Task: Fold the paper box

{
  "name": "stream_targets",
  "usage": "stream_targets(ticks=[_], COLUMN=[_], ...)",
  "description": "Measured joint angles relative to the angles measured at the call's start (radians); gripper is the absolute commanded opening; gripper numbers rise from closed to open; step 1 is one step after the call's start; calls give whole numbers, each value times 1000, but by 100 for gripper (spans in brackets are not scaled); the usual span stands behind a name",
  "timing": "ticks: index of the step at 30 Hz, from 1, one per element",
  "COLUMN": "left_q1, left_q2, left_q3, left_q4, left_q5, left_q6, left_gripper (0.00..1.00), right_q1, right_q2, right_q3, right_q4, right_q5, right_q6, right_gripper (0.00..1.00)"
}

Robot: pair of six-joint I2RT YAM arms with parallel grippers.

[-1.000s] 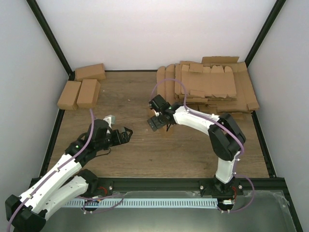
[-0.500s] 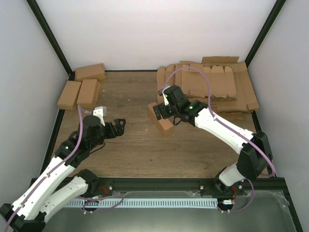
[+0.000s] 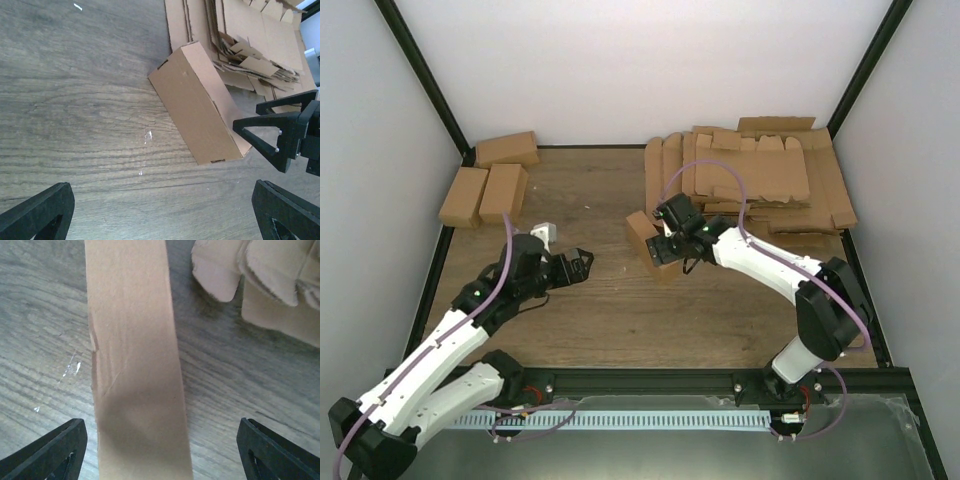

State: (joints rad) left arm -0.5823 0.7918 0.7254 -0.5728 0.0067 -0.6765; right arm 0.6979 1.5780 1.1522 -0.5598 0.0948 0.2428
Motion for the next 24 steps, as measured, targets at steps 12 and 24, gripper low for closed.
stream_targets(ticks=[12, 24], left_q1=[0, 0], left_q2=[63, 98], left_q3=[-6, -53], left_q4=[41, 85], left_q5=[60, 110], left_q6=[-8, -32], left_gripper=[100, 100], right_q1=[24, 105], right_q2=[95, -58], right_q3=[9, 11], right_q4=[-16, 79], right_q5=[-129, -447], right_q6=[12, -18], right_gripper=[79, 78])
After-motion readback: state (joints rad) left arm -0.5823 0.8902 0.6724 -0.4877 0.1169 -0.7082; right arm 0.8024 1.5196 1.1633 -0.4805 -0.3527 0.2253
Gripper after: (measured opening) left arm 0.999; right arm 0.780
